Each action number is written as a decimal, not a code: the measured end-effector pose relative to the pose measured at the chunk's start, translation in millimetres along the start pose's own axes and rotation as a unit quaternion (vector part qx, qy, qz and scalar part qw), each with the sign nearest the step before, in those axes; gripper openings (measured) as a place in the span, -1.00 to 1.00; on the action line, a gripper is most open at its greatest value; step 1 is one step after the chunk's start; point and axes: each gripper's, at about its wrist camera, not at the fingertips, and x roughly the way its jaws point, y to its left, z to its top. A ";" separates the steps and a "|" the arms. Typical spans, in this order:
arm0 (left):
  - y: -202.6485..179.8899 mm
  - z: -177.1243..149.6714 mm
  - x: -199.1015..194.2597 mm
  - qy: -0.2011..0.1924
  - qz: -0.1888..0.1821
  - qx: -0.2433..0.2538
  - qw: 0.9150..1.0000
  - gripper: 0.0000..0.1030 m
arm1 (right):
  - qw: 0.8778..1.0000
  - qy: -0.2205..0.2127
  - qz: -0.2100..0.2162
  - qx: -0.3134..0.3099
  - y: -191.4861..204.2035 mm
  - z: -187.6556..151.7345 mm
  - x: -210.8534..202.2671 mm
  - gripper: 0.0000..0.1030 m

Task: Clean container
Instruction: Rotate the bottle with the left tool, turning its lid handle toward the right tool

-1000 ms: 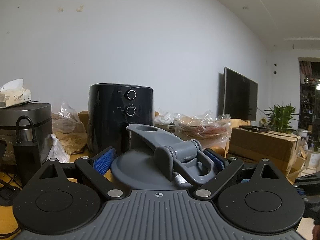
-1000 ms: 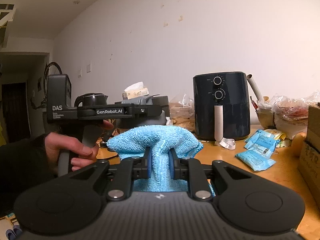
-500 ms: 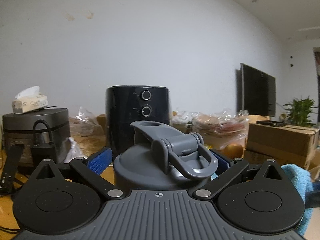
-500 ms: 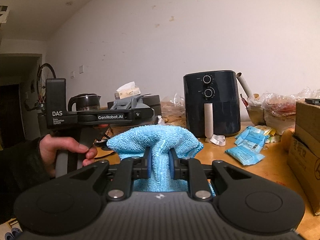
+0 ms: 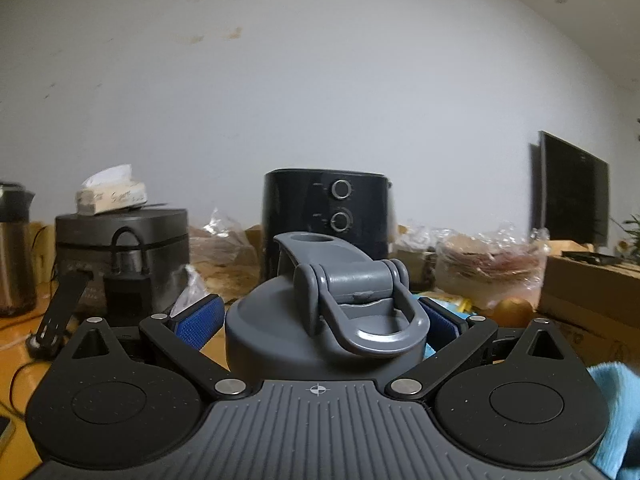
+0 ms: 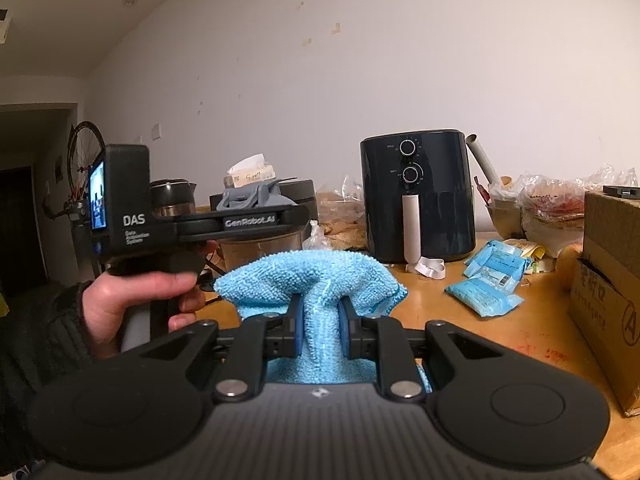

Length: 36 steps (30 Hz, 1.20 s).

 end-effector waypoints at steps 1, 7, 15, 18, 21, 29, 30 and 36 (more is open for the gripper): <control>-1.4 -0.2 0.6 0.001 0.006 -0.001 1.000 1.00 | 1.000 0.001 0.000 0.000 0.3 0.0 0.1 -0.72; -8.7 0.1 4.4 0.010 0.038 -0.004 0.999 1.00 | 1.000 0.001 0.001 0.002 0.0 1.2 1.9 -0.72; -20.5 2.2 5.5 0.000 0.083 0.001 0.997 1.00 | 1.000 0.006 -0.001 0.003 0.7 0.7 3.6 -0.68; -26.3 2.9 7.0 -0.001 0.100 0.010 0.995 1.00 | 1.000 0.008 -0.001 0.003 1.7 0.2 4.6 -0.68; -29.8 3.2 8.3 -0.003 0.104 0.012 0.994 1.00 | 1.000 0.010 -0.001 0.004 1.3 -0.3 5.8 -0.68; -33.1 5.5 11.0 -0.005 0.126 0.005 0.992 1.00 | 1.000 0.013 -0.002 0.007 1.1 -1.9 6.1 -0.68; -34.1 5.9 11.3 -0.005 0.132 0.006 0.991 1.00 | 1.000 0.013 -0.003 0.007 1.1 -2.1 6.3 -0.68; -36.9 6.9 14.3 0.002 0.143 0.005 0.990 1.00 | 1.000 0.015 -0.001 0.010 -0.1 -3.1 5.9 -0.68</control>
